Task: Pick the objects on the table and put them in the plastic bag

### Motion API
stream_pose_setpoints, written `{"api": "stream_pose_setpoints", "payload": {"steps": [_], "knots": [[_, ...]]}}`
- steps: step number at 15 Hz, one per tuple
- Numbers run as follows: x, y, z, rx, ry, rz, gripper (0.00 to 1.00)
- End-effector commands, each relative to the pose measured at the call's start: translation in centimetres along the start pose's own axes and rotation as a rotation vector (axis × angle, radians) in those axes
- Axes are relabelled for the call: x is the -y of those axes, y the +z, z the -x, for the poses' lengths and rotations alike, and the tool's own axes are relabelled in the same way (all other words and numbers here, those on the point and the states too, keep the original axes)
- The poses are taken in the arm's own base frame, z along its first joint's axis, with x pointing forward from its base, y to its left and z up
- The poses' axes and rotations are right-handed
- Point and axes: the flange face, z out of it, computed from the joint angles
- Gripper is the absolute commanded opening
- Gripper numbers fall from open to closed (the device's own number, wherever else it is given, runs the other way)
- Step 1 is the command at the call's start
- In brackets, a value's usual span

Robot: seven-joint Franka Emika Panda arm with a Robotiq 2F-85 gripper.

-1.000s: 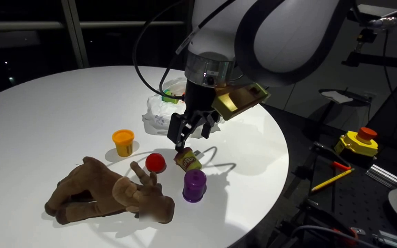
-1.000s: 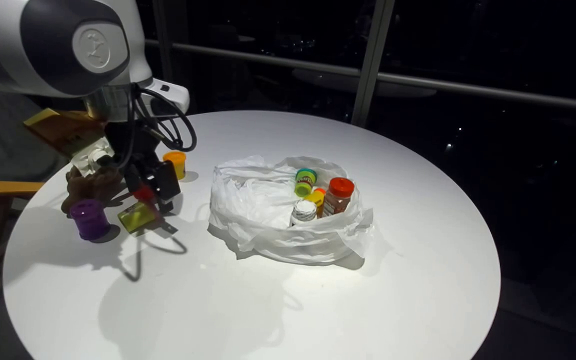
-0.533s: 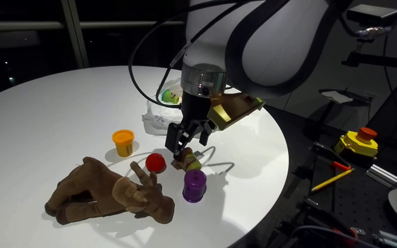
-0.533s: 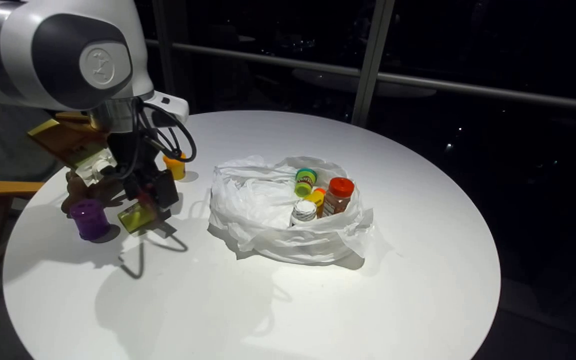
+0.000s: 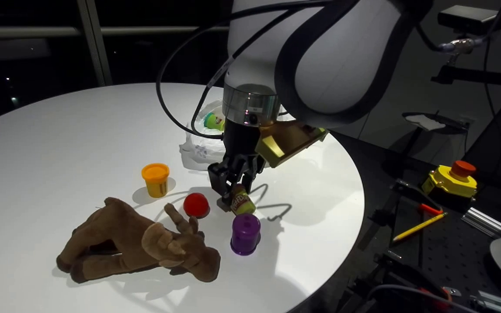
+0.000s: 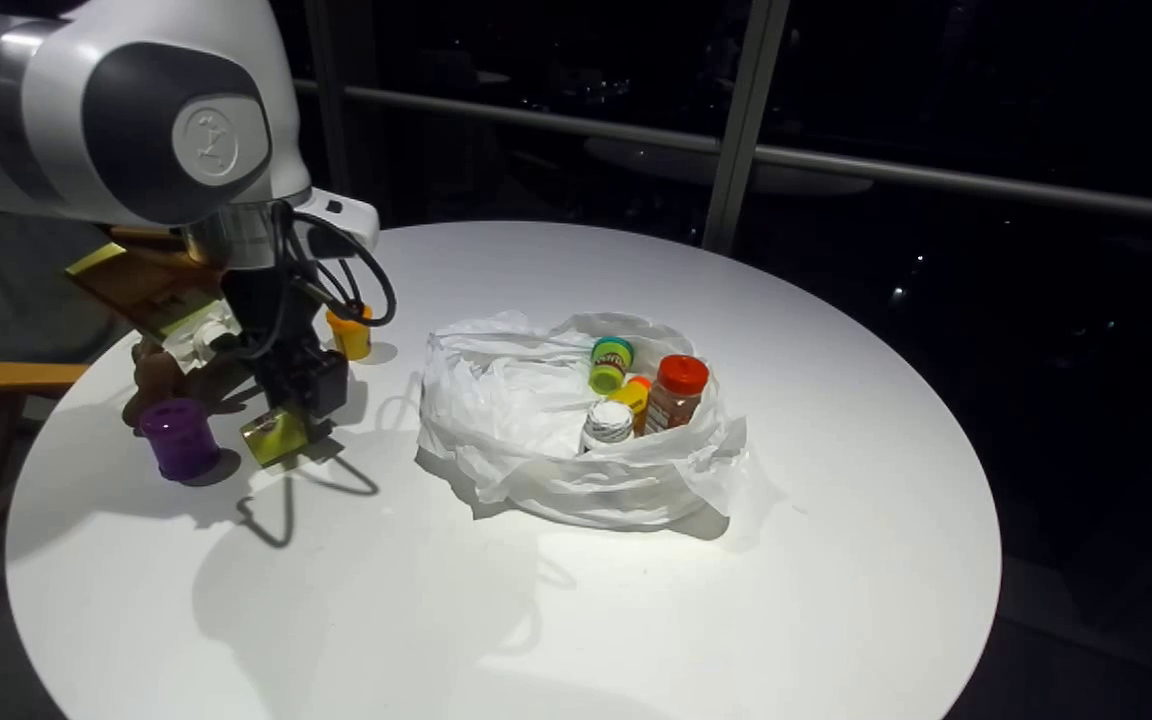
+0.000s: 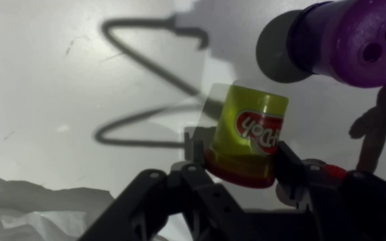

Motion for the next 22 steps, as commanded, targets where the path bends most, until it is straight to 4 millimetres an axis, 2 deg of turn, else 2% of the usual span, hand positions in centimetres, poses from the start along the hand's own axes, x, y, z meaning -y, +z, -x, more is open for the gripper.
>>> {"api": "stream_pose_setpoints", "payload": {"steps": [1,2,4,6,8,10,12,14,22], "knots": [[-0.2,-1.2,-1.0,-0.012,0.015,-0.012,0.28],[-0.5,-1.9,-1.3,-0.025,0.027,-0.016,0.28],[-1.6,-4.5,-2.5,-0.091,0.058,-0.026,0.28],[-3.7,-7.1,-4.3,-0.187,0.090,-0.018,0.28],[-6.6,-8.9,-6.3,-0.283,0.114,0.002,0.28],[-9.5,-9.8,-8.2,-0.369,0.146,0.030,0.28],[-11.6,-9.8,-9.6,-0.429,0.168,0.060,0.28],[-12.4,-9.1,-10.5,-0.460,0.179,0.087,0.28],[-10.7,-4.0,-13.4,-0.522,0.152,0.187,0.28]]}}
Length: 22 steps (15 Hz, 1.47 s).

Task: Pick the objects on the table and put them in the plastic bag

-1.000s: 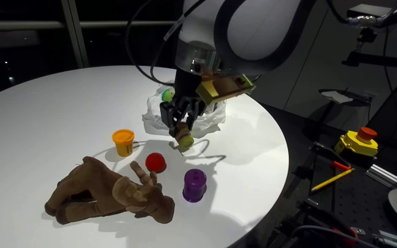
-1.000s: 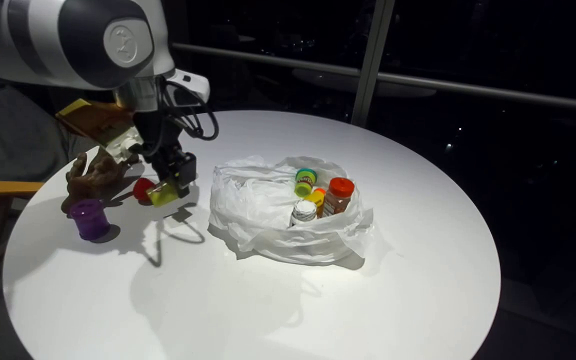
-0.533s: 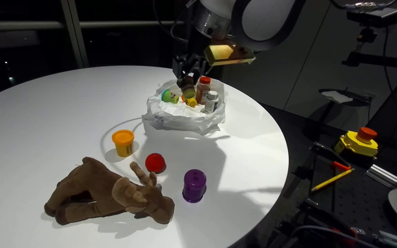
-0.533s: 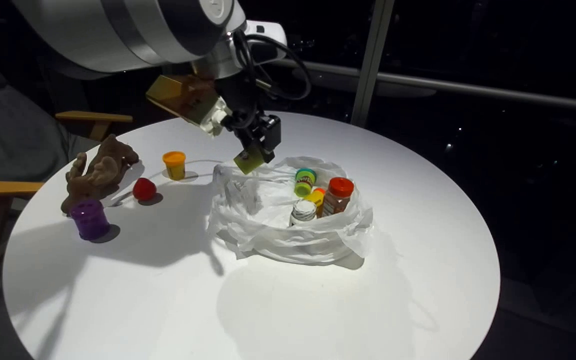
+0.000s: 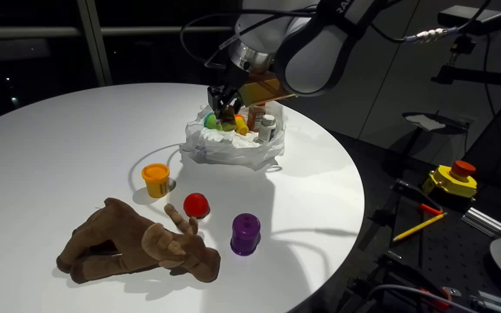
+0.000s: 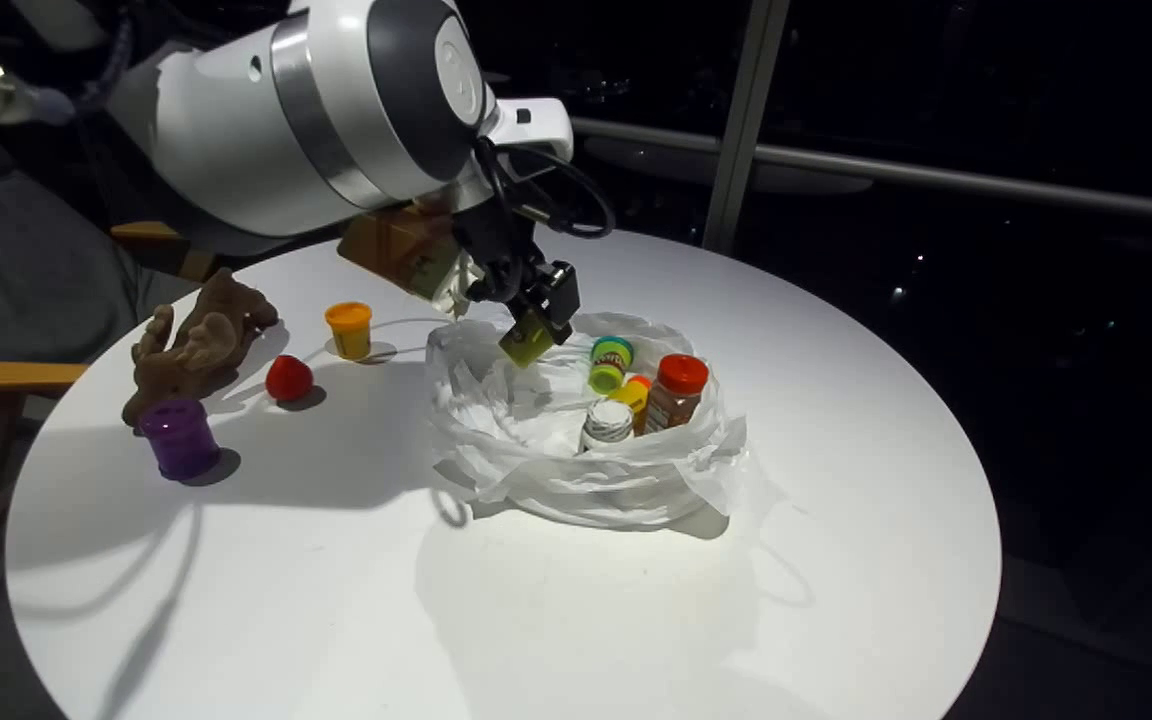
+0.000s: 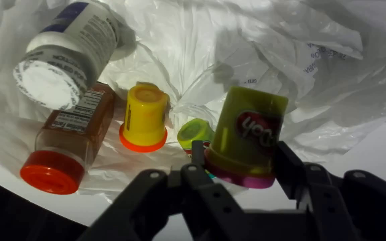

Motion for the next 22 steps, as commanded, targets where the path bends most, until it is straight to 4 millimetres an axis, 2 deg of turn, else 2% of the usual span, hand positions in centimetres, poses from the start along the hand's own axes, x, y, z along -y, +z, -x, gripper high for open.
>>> {"api": "stream_pose_setpoints", "payload": {"steps": [1,8,9,10,13,16,19,22], "knots": [[1.2,2.4,-1.6,-0.085,-0.029,0.046,0.28],[0.7,5.4,-1.6,-0.118,-0.008,0.114,0.28],[0.7,5.3,-1.7,-0.130,-0.005,0.118,0.78],[0.6,5.3,-1.8,-0.138,-0.005,0.124,0.79],[0.2,3.1,-2.0,-0.140,0.011,0.105,0.99],[-0.3,0.0,-1.8,-0.152,0.030,0.085,1.00],[-0.4,-4.3,-0.2,-0.120,0.055,0.041,1.00],[2.0,-7.5,2.6,0.018,0.039,-0.034,1.00]]}}
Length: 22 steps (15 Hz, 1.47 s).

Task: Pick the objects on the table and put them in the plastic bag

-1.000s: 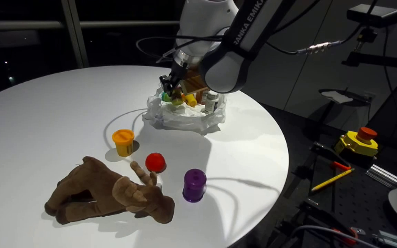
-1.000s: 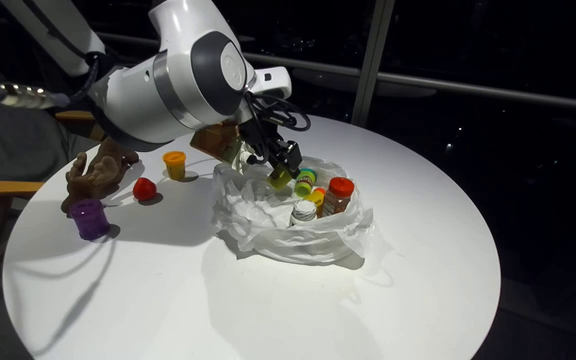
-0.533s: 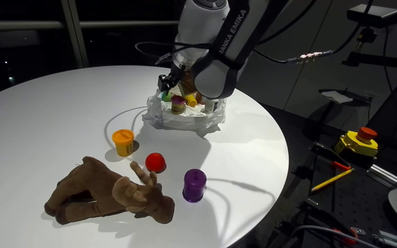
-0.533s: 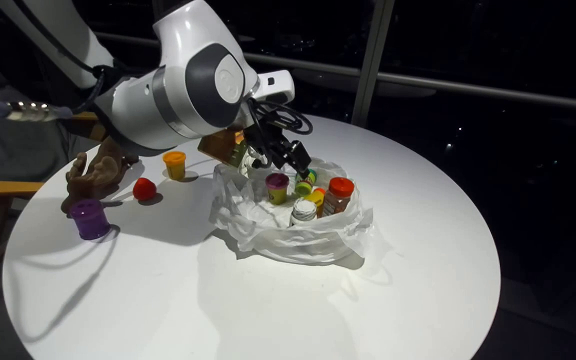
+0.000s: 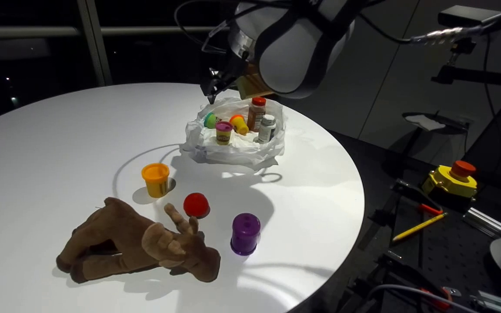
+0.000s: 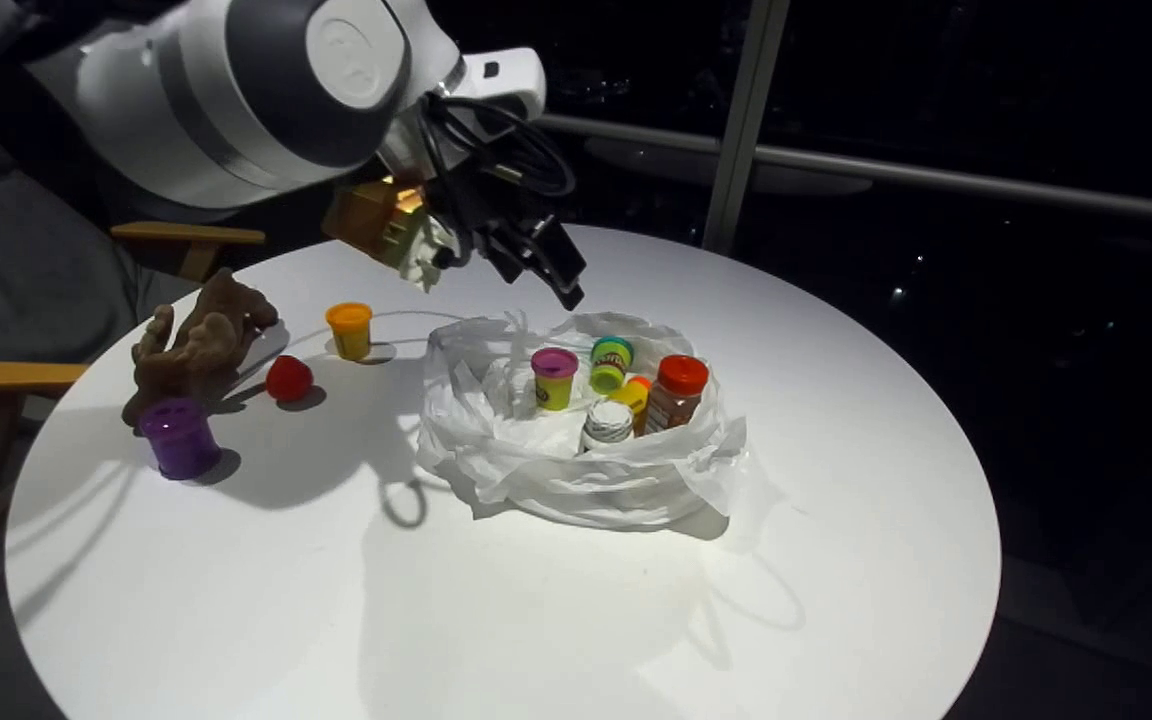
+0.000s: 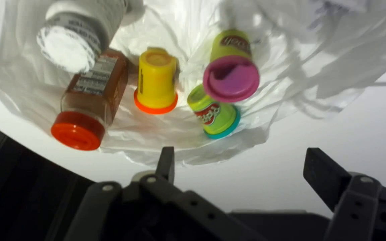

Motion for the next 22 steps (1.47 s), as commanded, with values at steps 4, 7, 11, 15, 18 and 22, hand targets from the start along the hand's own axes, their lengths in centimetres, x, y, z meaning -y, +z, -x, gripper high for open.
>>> {"api": "stream_pose_setpoints", "payload": {"steps": [4,7,11,15,18,22], "knots": [[3.6,-9.9,6.8,0.332,-0.064,-0.159,1.00],[6.1,-12.6,9.0,0.468,-0.128,-0.173,1.00],[8.1,-14.8,11.0,0.603,-0.170,-0.198,1.00],[9.6,-14.4,13.7,0.675,-0.214,-0.213,1.00],[10.3,-13.7,15.2,0.683,-0.241,-0.225,1.00],[10.3,-11.8,16.5,0.684,-0.263,-0.222,1.00]]}}
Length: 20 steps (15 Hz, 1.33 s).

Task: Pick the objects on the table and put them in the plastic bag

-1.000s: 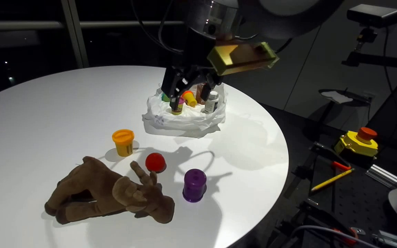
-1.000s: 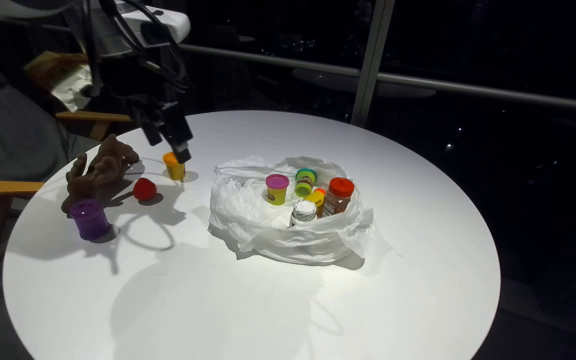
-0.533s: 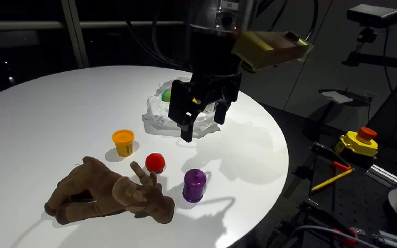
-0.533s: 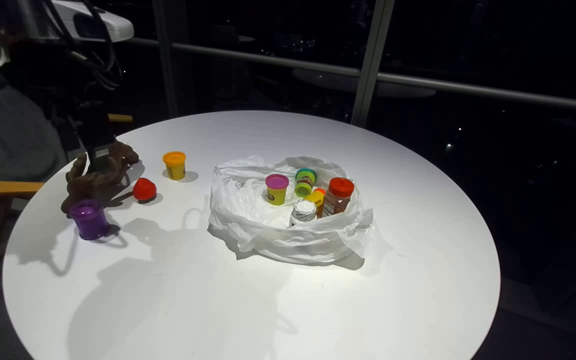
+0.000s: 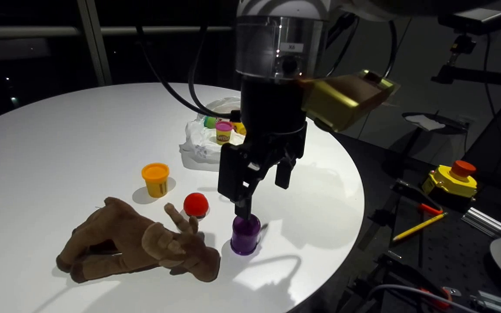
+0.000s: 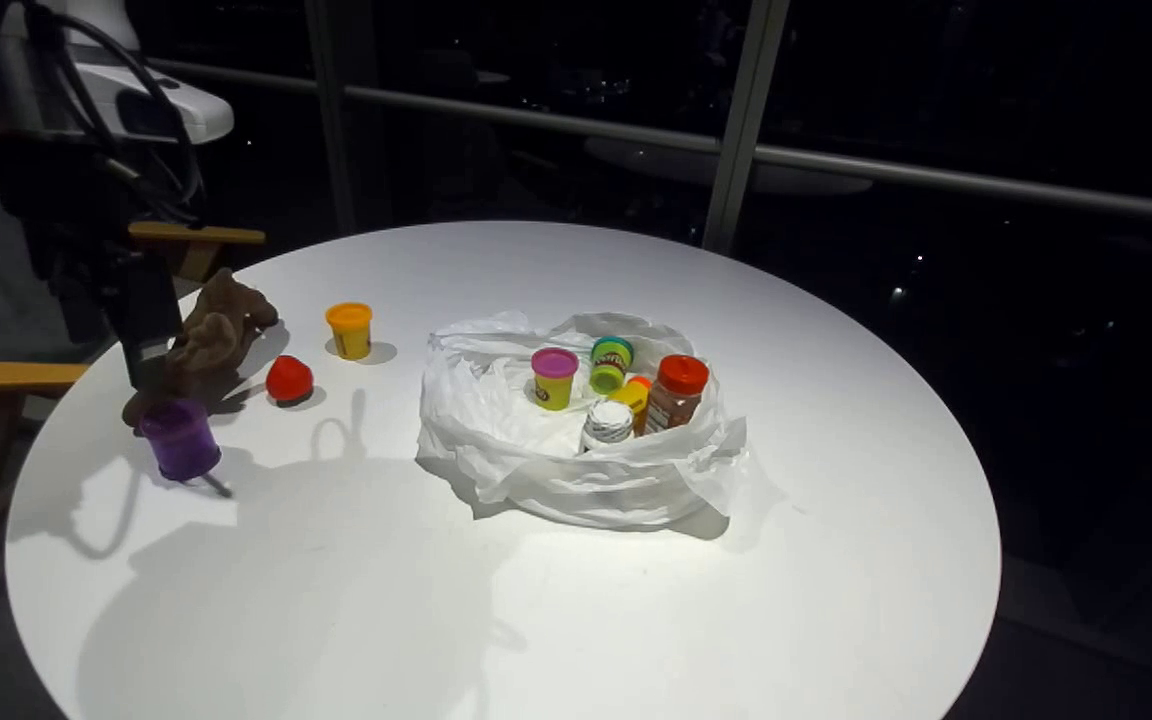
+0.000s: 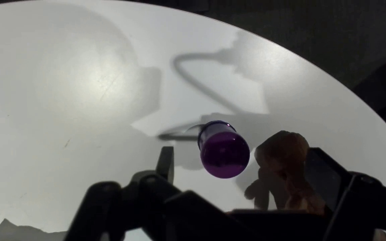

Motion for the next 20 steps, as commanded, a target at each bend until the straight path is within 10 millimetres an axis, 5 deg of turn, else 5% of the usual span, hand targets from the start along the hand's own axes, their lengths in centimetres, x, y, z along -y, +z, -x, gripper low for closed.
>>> {"api": "stream_pose_setpoints", "payload": {"steps": [1,12,14,20], "knots": [[-0.6,1.8,-0.6,-0.015,-0.026,-0.013,1.00],[-0.9,5.7,-1.7,-0.044,-0.092,-0.025,1.00],[-0.9,6.1,-1.8,-0.046,-0.102,-0.019,0.74],[-0.6,6.5,-2.3,-0.089,-0.140,-0.013,0.27]]}}
